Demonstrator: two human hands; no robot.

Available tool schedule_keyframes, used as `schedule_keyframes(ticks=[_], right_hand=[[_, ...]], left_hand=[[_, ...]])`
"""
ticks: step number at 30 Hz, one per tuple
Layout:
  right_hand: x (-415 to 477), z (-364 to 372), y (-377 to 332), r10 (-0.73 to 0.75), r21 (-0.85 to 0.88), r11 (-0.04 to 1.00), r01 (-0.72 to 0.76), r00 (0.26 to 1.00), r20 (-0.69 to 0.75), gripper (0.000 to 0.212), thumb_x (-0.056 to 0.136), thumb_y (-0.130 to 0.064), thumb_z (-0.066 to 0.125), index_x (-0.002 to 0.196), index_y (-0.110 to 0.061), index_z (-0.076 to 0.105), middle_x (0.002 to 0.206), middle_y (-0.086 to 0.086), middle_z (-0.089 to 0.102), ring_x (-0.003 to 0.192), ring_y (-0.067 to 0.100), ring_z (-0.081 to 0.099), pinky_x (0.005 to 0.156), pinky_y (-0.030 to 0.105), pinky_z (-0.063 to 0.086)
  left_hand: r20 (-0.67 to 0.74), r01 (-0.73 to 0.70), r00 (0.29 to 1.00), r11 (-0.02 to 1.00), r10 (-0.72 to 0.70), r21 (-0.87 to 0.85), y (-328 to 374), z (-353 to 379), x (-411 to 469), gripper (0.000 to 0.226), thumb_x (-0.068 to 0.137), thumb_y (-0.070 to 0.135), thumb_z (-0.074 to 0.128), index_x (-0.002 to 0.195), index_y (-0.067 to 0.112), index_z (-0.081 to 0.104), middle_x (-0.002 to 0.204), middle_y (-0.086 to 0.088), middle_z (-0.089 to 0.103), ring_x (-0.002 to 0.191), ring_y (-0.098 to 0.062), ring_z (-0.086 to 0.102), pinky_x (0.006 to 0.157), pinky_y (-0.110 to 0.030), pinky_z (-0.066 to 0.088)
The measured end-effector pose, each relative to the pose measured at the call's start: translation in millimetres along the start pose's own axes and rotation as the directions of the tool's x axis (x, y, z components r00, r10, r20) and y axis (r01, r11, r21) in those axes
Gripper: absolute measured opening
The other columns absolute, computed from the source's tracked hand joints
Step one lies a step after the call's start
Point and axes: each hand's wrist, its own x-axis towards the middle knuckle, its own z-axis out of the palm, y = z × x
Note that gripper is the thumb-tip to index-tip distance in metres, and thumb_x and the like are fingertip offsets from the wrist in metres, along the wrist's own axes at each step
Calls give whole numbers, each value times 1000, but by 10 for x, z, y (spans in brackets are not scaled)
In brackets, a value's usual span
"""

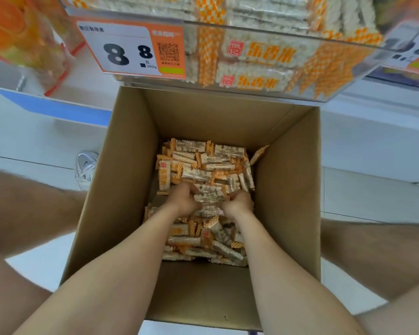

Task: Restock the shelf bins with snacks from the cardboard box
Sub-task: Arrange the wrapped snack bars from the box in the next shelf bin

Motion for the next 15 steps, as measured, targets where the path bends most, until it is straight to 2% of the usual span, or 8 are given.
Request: schedule_keyframes(ticks=[3, 5, 6, 8, 10, 11, 13, 15], right_hand=[[-12, -159, -53, -73, 71, 995, 75, 997, -30, 45, 97, -2, 65, 139, -17, 56, 141, 12, 58, 125, 34, 59, 96, 38, 54], [-39, -248, -99, -162, 85, 982, 167, 985, -60, 31, 99, -1, 58, 124, -19, 63, 134, 11, 62, 115, 31, 62, 95, 38, 55], [-68, -289, -129, -199, 96, 974, 207, 977, -83, 22, 101, -4, 59, 115, -20, 67, 132, 10, 64, 115, 30, 61, 98, 38, 54], [-136, -370, -186, -244, 154, 953, 261, 962, -121, 6, 101, -19, 69, 104, -18, 74, 132, 9, 68, 128, 31, 58, 109, 42, 49], [-233, -447, -243, -254, 250, 927, 279, 959, -127, 20, 92, -32, 81, 102, -14, 79, 125, 8, 73, 128, 27, 61, 107, 42, 51], [-285, -486, -272, -254, 306, 911, 276, 961, -110, 25, 86, -34, 87, 99, -14, 80, 118, 6, 75, 123, 25, 63, 104, 41, 52], [-380, -566, -328, -248, 375, 893, 248, 967, -49, 30, 74, -29, 96, 96, -15, 80, 107, 1, 74, 113, 20, 65, 99, 39, 53], [-475, -652, -371, -240, 425, 874, 234, 970, -40, 27, 73, -23, 94, 94, -18, 79, 102, 1, 74, 105, 21, 69, 97, 40, 57]], left_hand=[[-58, 7, 998, 989, -16, -146, 47, -145, -96, 30, 89, 31, 80, 112, 21, 65, 116, 1, 62, 109, -20, 60, 87, -31, 51], [-154, -10, 988, 983, -20, -186, 123, -273, -199, 24, 94, 36, 73, 109, 20, 65, 105, 2, 64, 98, -19, 62, 79, -30, 50], [-211, -27, 977, 979, -17, -203, 166, -340, -253, 22, 96, 35, 71, 107, 17, 67, 99, 2, 66, 94, -18, 63, 75, -29, 49], [-304, -57, 953, 975, -11, -216, 260, -479, -372, 22, 99, 33, 67, 105, 13, 69, 91, 2, 67, 83, -14, 64, 66, -25, 46], [-354, -62, 935, 975, -18, -212, 358, -618, -495, 21, 101, 35, 62, 108, 16, 66, 88, 2, 68, 73, -10, 63, 57, -22, 45], [-371, -62, 929, 976, -21, -209, 395, -679, -539, 20, 103, 37, 59, 112, 19, 64, 89, 1, 69, 72, -11, 64, 57, -24, 47], [-396, -59, 918, 978, -27, -202, 465, -791, -624, 27, 105, 39, 51, 112, 18, 67, 90, -3, 72, 74, -17, 68, 61, -28, 52], [-385, -38, 922, 978, -44, -203, 527, -872, -710, 41, 109, 41, 43, 104, 11, 71, 84, -7, 75, 69, -23, 72, 63, -33, 58]])
